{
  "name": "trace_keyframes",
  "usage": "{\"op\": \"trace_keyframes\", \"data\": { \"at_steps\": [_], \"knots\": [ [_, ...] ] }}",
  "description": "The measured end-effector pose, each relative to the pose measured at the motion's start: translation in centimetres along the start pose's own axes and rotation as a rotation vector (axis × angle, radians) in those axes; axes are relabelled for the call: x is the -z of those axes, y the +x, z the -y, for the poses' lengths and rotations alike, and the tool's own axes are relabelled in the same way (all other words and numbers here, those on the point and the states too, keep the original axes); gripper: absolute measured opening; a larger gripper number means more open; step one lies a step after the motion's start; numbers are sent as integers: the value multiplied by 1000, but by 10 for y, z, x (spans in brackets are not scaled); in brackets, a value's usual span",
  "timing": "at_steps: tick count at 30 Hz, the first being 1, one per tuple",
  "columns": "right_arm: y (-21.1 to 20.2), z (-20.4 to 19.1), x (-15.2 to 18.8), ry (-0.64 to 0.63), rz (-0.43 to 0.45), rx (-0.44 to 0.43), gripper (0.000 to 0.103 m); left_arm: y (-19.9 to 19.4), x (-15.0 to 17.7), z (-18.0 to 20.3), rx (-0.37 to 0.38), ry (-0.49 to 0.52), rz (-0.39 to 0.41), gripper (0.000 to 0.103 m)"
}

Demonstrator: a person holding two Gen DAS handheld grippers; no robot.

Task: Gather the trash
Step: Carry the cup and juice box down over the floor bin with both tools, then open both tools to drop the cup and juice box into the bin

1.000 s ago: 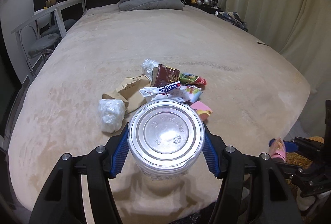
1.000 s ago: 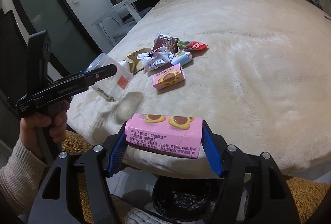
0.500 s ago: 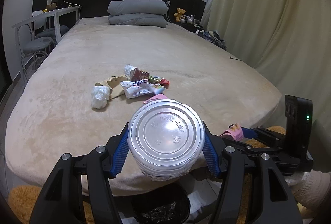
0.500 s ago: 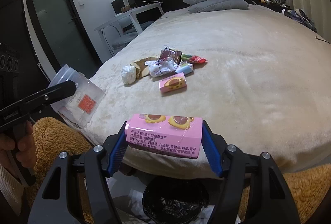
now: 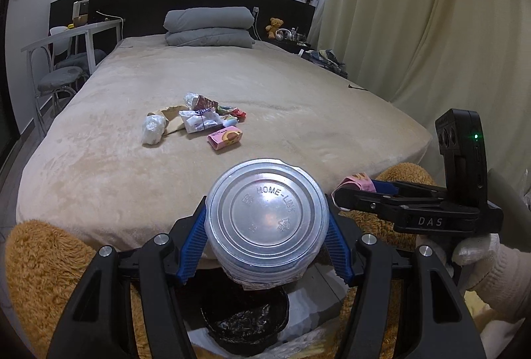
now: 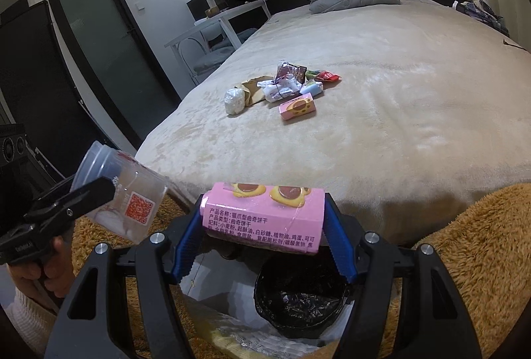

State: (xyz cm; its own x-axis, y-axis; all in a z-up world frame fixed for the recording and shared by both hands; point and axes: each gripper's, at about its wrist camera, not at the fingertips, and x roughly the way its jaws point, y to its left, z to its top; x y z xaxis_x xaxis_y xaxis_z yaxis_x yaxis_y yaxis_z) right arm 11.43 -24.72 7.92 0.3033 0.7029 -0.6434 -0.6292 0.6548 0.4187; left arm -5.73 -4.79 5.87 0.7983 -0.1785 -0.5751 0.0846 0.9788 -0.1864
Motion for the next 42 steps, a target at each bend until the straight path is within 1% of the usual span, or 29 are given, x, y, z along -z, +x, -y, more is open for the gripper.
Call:
{"op": "trace_keyframes", "data": {
  "at_steps": [3,6,8,14,17,19,23,27,30,33,35,38,39,40,41,42],
  "knots": [
    [6,-2,4,8,-31,-6,67,7,11,3,11,-2,-40,62],
    [24,2,10,36,-86,-12,67,24,26,-3,28,-32,-109,62],
    [42,9,16,72,-142,-7,67,42,36,-10,38,-64,-164,62],
    [101,40,38,256,-351,2,67,92,61,-29,49,-132,-329,62],
    [124,56,45,348,-422,11,67,116,69,-43,53,-191,-411,62],
    [138,65,50,391,-470,37,67,132,75,-55,56,-250,-464,62],
    [161,83,64,485,-544,44,67,158,84,-69,63,-325,-540,62],
    [178,89,73,551,-594,52,67,177,93,-71,84,-360,-606,62],
    [187,86,73,542,-609,74,67,186,97,-76,95,-383,-640,62],
    [196,86,74,548,-636,82,67,193,102,-82,116,-438,-668,62],
    [200,87,77,560,-653,83,67,193,105,-85,114,-445,-682,62],
    [199,92,78,590,-654,69,67,196,110,-86,110,-461,-706,62],
    [199,96,78,606,-649,58,71,198,111,-86,110,-470,-712,62],
    [197,100,77,613,-645,56,74,200,112,-87,115,-477,-724,65],
    [197,101,76,617,-643,62,79,201,113,-87,128,-488,-738,78],
    [196,102,77,620,-641,67,80,202,114,-89,135,-501,-741,83]
  ]
}}
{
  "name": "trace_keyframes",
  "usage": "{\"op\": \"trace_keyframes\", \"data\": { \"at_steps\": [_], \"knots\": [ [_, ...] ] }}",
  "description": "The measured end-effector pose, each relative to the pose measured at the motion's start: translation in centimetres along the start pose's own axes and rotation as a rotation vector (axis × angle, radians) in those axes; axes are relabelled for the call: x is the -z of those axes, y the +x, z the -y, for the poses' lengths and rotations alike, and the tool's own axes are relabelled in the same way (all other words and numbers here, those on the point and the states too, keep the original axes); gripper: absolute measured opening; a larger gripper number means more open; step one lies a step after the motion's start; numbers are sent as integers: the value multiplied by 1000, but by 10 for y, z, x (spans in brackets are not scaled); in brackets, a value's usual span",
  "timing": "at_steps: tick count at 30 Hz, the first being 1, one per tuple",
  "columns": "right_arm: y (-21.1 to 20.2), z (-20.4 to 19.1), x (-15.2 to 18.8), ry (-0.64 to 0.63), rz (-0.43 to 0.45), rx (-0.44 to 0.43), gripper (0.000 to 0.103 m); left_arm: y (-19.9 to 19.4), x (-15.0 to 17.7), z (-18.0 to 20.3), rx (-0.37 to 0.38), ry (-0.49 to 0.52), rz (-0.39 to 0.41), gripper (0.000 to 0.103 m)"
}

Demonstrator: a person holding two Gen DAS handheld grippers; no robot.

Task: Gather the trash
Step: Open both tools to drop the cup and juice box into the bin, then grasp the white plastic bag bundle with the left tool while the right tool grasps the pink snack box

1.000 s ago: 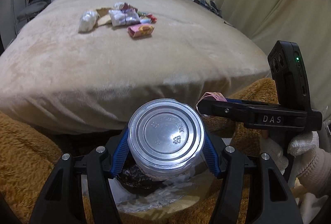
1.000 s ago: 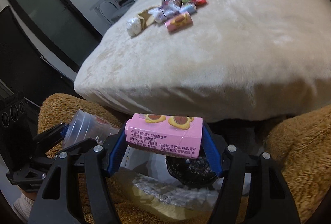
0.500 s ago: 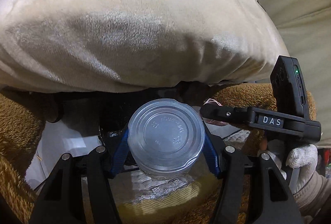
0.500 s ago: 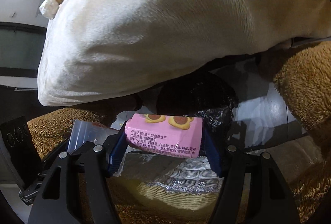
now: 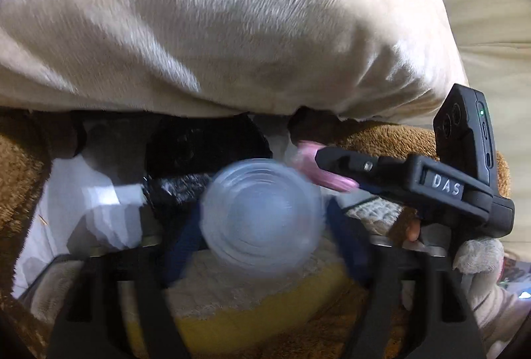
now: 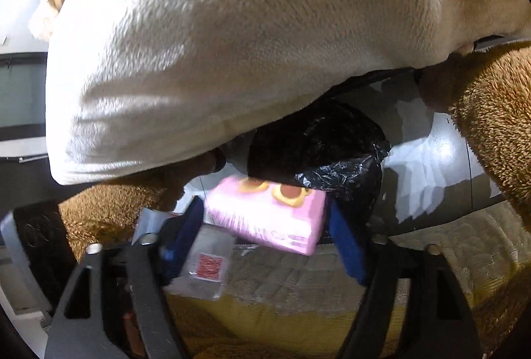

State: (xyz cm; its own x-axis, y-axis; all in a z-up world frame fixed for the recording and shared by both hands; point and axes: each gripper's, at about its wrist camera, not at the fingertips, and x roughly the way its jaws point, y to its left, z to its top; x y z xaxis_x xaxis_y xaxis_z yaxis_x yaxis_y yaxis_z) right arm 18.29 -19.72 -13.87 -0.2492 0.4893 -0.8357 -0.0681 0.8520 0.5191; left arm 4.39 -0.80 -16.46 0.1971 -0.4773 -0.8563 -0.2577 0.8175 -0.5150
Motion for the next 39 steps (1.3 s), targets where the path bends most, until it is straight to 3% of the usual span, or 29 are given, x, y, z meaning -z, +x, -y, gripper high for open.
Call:
{"op": "trace_keyframes", "data": {
  "at_steps": [8,14,29,39],
  "knots": [
    [-5,0,0,-8,30,-16,82,-6,2,4,-23,17,46,84],
    [-19,-5,8,-56,88,-25,82,-31,11,15,-21,46,130,84],
    [-130,-58,54,-295,355,-113,82,-121,60,57,-48,178,407,84],
    [-185,-94,57,-452,485,-57,83,-175,67,74,-94,251,552,84]
  ]
}}
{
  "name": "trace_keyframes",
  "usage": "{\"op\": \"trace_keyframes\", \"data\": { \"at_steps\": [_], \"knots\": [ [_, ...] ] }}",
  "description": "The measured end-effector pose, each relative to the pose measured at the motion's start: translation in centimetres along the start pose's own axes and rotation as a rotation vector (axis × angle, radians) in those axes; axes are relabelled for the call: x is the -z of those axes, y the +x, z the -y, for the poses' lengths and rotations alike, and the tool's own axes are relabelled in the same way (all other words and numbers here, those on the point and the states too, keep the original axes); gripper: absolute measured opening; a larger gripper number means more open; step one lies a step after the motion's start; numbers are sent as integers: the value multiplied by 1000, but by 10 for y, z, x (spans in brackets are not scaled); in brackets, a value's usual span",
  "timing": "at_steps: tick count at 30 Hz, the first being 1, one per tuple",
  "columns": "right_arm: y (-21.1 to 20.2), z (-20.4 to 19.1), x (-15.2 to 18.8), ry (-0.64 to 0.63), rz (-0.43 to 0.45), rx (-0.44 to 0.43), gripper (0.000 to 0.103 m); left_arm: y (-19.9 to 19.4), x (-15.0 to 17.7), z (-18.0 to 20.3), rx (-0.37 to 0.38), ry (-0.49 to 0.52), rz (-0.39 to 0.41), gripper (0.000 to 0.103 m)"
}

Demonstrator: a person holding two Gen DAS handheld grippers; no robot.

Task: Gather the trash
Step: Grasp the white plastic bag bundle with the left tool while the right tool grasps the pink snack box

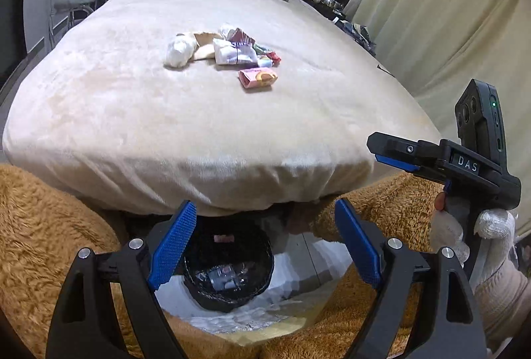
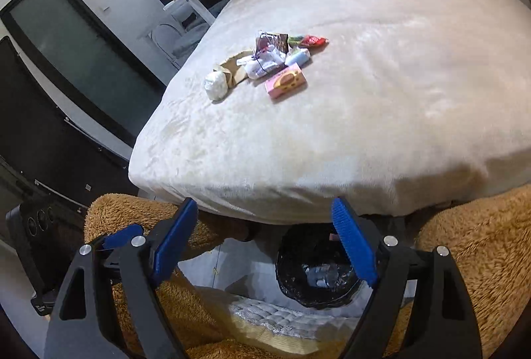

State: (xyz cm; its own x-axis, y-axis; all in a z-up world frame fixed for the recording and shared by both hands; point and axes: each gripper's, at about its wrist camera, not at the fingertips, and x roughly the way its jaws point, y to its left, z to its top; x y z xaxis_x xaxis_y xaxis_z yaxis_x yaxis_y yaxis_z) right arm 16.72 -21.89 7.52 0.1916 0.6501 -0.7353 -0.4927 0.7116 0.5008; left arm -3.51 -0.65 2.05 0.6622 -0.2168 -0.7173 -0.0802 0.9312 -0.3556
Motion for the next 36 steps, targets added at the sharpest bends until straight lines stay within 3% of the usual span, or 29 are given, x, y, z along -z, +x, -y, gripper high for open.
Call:
{"op": "trace_keyframes", "data": {
  "at_steps": [10,21,30,36],
  "knots": [
    [22,1,-37,-81,16,66,87,6,-49,-34,-52,-10,72,84],
    [85,17,-83,-117,-26,101,89,58,-118,-69,-111,17,55,84],
    [140,27,-120,-144,-90,105,89,110,-171,-93,-166,101,-28,84],
    [168,35,-132,-142,-150,110,89,151,-193,-103,-150,155,-119,84]
  ]
}}
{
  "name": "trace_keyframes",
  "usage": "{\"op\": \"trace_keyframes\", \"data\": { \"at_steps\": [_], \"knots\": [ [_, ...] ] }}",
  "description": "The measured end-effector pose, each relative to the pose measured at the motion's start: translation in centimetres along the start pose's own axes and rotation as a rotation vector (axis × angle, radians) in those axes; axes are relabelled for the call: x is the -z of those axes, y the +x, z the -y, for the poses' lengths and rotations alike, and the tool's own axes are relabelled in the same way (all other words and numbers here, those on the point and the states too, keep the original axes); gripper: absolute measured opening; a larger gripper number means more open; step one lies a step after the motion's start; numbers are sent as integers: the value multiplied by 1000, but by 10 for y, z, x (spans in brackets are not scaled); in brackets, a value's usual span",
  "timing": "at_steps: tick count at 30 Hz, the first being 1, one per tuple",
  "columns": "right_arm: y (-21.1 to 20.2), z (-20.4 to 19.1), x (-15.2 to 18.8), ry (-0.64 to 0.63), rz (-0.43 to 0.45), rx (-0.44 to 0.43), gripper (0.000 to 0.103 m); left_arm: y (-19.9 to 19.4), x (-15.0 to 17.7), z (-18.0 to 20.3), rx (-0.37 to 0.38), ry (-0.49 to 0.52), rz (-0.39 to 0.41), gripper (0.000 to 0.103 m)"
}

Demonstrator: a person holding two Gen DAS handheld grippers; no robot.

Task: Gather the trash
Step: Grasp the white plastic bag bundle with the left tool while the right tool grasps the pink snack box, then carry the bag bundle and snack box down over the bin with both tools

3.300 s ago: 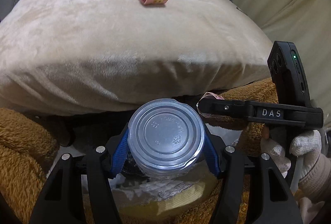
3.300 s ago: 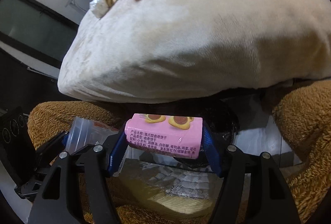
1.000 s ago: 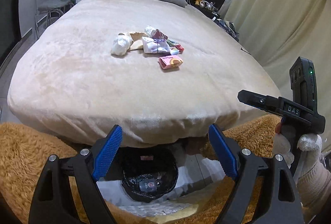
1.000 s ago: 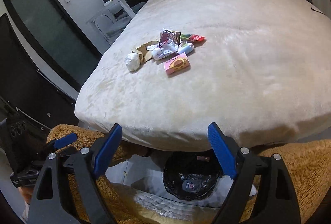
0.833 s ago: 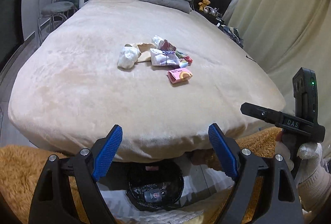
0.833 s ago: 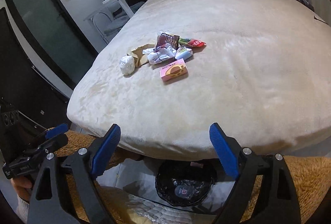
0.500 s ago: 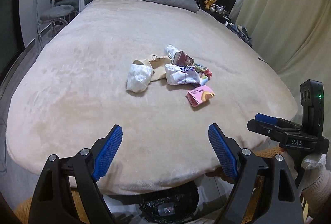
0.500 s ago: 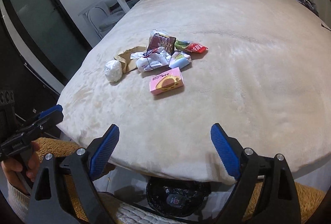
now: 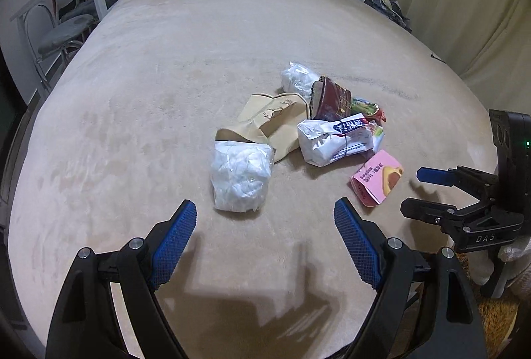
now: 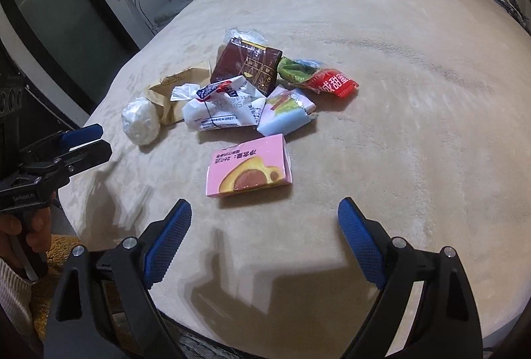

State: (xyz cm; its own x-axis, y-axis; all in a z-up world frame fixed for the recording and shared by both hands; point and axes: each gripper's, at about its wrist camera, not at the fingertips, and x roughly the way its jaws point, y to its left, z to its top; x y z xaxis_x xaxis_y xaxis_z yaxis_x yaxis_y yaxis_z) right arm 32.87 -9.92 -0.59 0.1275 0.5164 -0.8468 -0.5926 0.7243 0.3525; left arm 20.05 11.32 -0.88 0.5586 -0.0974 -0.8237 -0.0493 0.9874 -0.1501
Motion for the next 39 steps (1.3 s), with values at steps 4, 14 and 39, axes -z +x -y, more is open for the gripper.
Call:
{"op": "trace_keyframes", "data": {
  "at_steps": [4,14,39],
  "knots": [
    [11,4,-8,-18,-22,-4,89,23,-11,-6,4,34,-48,84],
    [28,-15,-21,-126,-18,2,89,38,-23,-21,-4,10,-48,68],
    [-36,-29,25,-185,166,-69,63,-33,8,21,23,23,175,46]
  ]
}}
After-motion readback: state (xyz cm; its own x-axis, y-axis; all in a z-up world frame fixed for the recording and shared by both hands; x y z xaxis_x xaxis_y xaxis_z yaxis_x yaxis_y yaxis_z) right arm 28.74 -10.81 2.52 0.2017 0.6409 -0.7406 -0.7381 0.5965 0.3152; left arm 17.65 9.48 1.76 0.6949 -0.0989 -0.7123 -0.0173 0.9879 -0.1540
